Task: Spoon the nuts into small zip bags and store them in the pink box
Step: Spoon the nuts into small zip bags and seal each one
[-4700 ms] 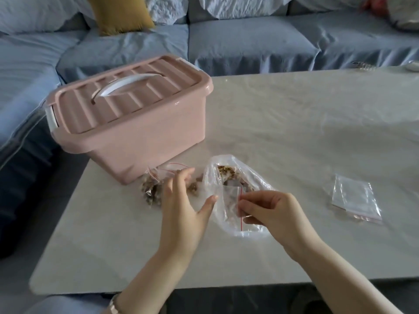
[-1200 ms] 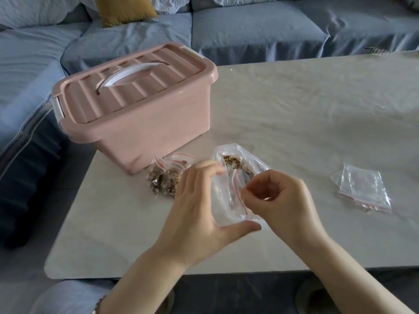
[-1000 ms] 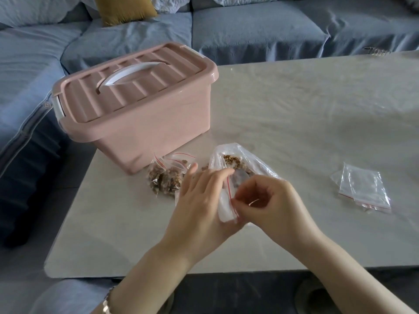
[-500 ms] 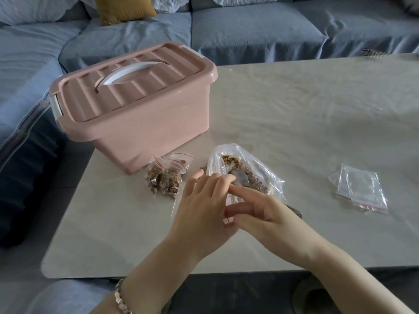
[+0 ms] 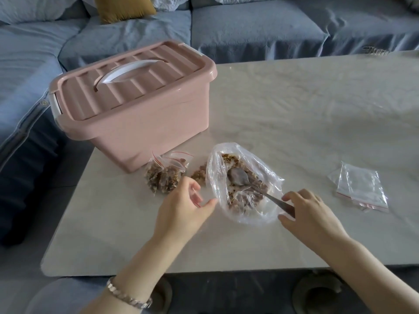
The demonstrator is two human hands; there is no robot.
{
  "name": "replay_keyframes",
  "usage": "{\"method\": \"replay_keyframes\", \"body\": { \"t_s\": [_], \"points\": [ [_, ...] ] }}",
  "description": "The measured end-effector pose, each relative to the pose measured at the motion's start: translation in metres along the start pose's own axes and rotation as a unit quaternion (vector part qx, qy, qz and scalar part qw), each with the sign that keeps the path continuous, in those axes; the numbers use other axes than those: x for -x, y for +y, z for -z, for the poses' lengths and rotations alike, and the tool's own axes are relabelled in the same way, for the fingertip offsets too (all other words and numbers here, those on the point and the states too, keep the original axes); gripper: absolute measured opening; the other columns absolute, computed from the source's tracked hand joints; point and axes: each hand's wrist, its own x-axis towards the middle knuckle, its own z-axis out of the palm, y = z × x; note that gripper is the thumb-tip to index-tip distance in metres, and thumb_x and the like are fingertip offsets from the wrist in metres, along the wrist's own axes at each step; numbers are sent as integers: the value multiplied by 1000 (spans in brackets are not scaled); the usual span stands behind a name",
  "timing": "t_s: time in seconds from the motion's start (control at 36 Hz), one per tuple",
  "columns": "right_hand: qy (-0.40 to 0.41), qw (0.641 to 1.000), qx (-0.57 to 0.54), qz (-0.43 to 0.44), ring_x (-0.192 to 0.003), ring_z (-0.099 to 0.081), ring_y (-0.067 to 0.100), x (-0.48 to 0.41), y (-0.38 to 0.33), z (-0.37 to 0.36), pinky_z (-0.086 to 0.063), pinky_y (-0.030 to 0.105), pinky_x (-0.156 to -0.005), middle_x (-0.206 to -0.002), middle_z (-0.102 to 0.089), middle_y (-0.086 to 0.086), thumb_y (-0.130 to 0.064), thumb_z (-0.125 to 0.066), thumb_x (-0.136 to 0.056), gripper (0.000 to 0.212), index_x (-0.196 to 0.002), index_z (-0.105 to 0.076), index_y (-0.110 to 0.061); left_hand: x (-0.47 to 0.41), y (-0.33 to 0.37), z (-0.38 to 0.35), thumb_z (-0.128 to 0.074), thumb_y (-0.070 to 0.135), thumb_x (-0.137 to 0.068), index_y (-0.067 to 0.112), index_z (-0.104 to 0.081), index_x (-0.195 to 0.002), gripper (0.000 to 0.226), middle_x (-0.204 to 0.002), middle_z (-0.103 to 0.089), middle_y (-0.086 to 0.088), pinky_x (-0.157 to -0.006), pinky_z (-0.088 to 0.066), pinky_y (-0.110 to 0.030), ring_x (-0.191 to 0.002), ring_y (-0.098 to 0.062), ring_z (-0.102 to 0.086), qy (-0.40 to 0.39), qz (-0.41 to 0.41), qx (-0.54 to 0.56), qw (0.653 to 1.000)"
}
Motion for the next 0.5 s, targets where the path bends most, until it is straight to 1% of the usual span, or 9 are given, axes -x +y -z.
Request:
{"method": "replay_keyframes", "body": {
  "t_s": [0.03, 0.08, 0.17, 0.22, 0.31, 0.42, 0.47, 0.5],
  "points": [
    [-4, 1000, 7, 3, -113, -48, 20, -2, 1, -4, -40, 28, -85, -118, -51, -1, -31, -55, -87, 35, -122, -50, -23, -2, -1, -1, -76, 35, -71, 23, -47, -87, 35, -73, -59, 7, -67, -46, -28, -69, -11, -59, 0, 11, 1, 1000],
    [2, 1000, 21, 13, -112, -48, 20, -5, 1, -10, -39, 28, -85, -118, -53, -2, -26, -50, -90, 31, -121, -47, -23, -7, -2, -5, -75, 35, -71, 22, -48, -89, 35, -76, -59, 7, -69, -46, -29, -72, -12, -58, 1, 28, -1, 1000],
    [6, 1000, 16, 8, -102, -53, 24, -7, 0, -11, -37, 29, -71, -116, -56, -3, -14, -42, -91, 28, -117, -46, -24, -19, -1, -11, -73, 37, -73, 21, -49, -89, 33, -73, -56, 8, -65, -39, -27, -71, -13, -55, 9, 67, -10, 998],
    [5, 1000, -14, 10, -94, -55, 27, -7, 0, -10, -39, 31, -68, -114, -57, 0, -12, -39, -92, 26, -116, -46, -21, -29, -2, -15, -69, 37, -76, 21, -49, -91, 30, -75, -54, 10, -64, -35, -26, -73, -14, -53, 12, 82, -29, 996],
    [5, 999, -51, 17, -86, -55, 26, -3, -1, -5, -44, 34, -69, -106, -58, 2, -18, -32, -98, 22, -115, -47, -18, -41, -6, -21, -61, 24, -82, 20, -47, -96, 21, -83, -54, 8, -65, -33, -26, -77, -17, -51, 2, 96, -63, 993],
    [8, 997, -78, 24, -84, -57, 26, 4, 1, 9, -47, 37, -72, -98, -62, 2, -29, -31, -100, 27, -114, -52, -20, -50, -12, -31, -51, 12, -84, 15, -47, -99, 16, -87, -58, 1, -65, -35, -26, -81, -24, -55, 1, 82, -110, 991],
    [14, 993, -117, 26, -74, -58, 25, 6, 2, 16, -47, 39, -69, -84, -63, 1, -29, -35, -99, 24, -107, -57, -22, -53, -13, -37, -49, 10, -85, 14, -48, -97, 14, -85, -60, -2, -62, -34, -27, -82, -26, -58, 7, 66, -121, 990],
    [17, 990, -138, 29, -67, -56, 22, 7, 4, 20, -46, 38, -64, -74, -60, -2, -28, -38, -98, 22, -99, -59, -23, -54, -14, -40, -48, 9, -85, 14, -48, -96, 11, -83, -61, -3, -60, -34, -27, -81, -26, -58, 16, 61, -126, 990]
  ]
}}
